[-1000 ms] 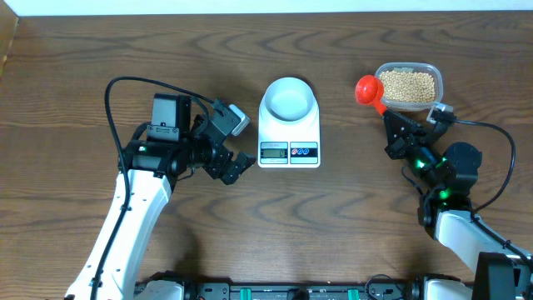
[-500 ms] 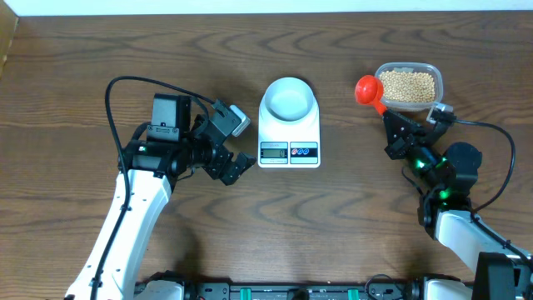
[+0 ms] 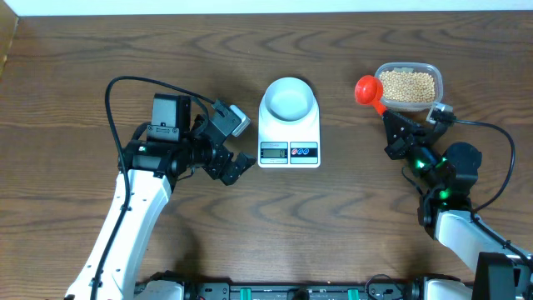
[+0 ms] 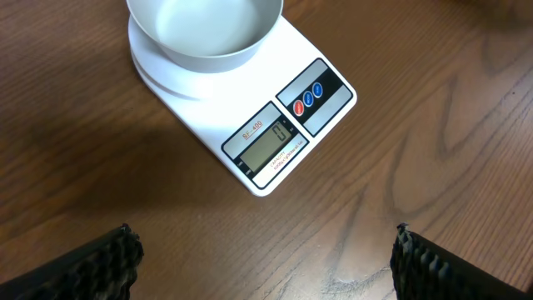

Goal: Scoop item into bowl and weigh 50g on scale

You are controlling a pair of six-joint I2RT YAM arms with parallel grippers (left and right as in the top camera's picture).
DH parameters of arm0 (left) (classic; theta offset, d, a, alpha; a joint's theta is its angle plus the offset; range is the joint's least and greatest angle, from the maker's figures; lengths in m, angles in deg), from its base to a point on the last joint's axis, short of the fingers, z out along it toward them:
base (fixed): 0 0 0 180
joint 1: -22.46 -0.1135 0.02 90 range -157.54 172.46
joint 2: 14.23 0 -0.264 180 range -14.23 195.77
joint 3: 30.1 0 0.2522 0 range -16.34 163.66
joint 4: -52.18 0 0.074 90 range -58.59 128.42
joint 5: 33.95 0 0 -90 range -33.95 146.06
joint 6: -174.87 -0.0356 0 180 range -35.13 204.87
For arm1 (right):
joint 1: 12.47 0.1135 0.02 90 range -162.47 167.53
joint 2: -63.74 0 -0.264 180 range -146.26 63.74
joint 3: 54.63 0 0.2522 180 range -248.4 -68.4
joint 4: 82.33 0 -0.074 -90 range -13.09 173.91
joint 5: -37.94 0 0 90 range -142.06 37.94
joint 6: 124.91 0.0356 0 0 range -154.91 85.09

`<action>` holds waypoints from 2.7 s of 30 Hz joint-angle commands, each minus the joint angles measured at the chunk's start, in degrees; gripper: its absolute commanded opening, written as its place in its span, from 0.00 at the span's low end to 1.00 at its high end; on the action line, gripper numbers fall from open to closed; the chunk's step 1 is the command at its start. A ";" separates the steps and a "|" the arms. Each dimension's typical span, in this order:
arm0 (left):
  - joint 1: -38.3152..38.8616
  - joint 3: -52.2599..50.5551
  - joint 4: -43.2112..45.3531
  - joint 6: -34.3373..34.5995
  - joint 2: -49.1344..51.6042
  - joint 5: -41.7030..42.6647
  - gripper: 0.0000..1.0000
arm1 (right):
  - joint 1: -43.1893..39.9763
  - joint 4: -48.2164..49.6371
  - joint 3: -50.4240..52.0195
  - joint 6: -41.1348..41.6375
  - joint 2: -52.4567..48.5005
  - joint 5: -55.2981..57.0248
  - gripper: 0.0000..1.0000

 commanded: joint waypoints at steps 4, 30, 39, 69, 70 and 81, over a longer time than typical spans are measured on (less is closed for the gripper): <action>-0.04 1.27 -0.28 -0.57 -0.35 0.90 0.98 | -0.22 0.02 -0.81 -0.85 -0.17 -0.37 0.01; -0.04 1.27 -0.31 -0.55 -0.35 -1.49 0.98 | -0.22 0.02 -0.81 -0.87 -0.17 -0.35 0.01; -0.04 1.27 -0.31 -0.55 -0.35 -1.46 0.98 | -0.22 0.02 -0.81 -1.11 -0.17 -0.35 0.01; -0.09 1.29 -1.81 -0.59 -4.74 -5.16 0.98 | -0.22 0.02 -0.81 -2.38 -0.17 -0.35 0.01; -0.09 1.29 -1.84 -0.59 -4.74 -5.18 0.98 | -0.22 0.02 -0.81 -2.38 -0.20 -0.35 0.01; -0.09 1.29 -1.81 -0.79 -4.74 -6.86 0.98 | -0.22 0.02 -0.81 -2.36 -0.17 -0.39 0.01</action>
